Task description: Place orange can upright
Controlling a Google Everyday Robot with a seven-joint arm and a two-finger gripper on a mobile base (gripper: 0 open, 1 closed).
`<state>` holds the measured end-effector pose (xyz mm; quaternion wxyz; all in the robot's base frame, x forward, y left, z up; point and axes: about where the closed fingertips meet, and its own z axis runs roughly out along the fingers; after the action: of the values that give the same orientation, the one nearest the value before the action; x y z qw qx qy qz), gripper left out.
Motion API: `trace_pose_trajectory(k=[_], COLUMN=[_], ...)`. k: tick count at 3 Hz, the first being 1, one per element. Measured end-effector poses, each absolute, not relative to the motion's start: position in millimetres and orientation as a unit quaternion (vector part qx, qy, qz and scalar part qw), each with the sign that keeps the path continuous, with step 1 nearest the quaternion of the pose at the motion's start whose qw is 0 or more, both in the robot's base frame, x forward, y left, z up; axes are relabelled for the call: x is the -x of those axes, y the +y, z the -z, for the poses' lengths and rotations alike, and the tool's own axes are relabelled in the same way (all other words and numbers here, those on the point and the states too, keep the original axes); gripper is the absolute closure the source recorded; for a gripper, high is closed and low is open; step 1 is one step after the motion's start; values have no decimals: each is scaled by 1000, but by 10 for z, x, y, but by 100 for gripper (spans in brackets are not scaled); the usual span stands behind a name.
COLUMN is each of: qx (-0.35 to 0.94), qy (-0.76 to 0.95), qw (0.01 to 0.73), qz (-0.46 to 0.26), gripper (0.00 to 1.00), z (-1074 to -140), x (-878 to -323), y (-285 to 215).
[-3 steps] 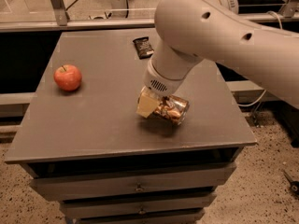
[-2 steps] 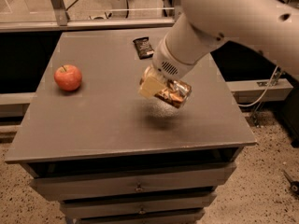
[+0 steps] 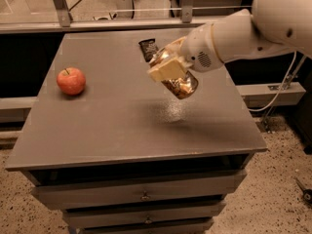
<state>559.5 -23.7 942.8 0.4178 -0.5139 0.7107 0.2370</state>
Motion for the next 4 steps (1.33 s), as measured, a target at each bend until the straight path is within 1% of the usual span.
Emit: trace_pose_trajectory(k=[1, 2, 3, 4], qx=[492, 499, 508, 498], qy=[645, 567, 504, 475], qw=[485, 537, 570, 576], qz=[-327, -376, -404, -441], gripper=[100, 100, 100, 85], z=[-9554, -9649, -9605, -9452], x=[-5538, -5407, -5282, -5211], y=[-279, -304, -345, -384])
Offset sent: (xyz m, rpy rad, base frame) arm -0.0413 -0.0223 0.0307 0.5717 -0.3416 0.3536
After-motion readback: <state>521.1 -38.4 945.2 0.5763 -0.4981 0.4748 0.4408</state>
